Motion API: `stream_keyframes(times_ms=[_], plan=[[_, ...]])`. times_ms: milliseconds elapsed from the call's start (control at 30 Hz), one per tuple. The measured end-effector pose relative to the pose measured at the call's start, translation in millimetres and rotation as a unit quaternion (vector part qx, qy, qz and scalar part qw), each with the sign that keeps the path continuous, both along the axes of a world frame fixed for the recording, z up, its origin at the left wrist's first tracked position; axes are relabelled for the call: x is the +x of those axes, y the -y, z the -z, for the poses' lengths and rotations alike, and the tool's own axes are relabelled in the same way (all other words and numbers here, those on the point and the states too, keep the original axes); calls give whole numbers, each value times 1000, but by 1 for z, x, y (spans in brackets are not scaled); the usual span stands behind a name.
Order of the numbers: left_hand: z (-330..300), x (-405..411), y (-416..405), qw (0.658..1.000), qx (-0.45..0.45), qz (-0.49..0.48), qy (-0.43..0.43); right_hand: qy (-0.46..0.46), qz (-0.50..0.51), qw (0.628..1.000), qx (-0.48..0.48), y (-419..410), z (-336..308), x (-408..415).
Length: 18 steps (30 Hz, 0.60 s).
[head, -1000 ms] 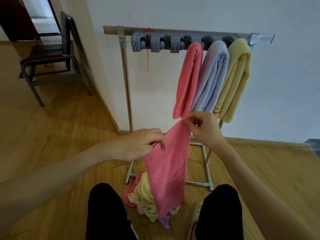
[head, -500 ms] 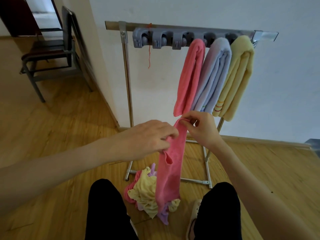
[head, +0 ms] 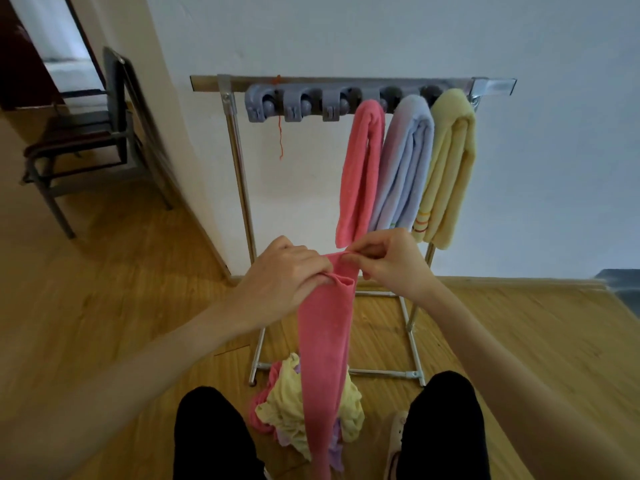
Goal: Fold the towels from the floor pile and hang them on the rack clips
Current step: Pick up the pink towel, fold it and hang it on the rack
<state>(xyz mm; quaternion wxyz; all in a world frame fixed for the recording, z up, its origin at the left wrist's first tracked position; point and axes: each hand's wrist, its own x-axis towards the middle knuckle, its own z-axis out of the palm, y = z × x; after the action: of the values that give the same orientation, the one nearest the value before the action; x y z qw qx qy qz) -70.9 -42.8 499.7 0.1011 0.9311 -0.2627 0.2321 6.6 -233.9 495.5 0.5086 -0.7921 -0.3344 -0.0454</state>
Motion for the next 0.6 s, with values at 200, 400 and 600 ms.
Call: stream_keyframes(times_ms=[200, 400, 600], plan=[[1, 2, 5, 999, -25, -18, 16, -18, -50, 999, -6, 2, -7, 1], [4, 4, 7, 997, -55, -52, 33, -52, -88, 995, 7, 2, -7, 0], [3, 6, 10, 992, -92, -81, 36, -77, -111, 991, 26, 2, -7, 1]])
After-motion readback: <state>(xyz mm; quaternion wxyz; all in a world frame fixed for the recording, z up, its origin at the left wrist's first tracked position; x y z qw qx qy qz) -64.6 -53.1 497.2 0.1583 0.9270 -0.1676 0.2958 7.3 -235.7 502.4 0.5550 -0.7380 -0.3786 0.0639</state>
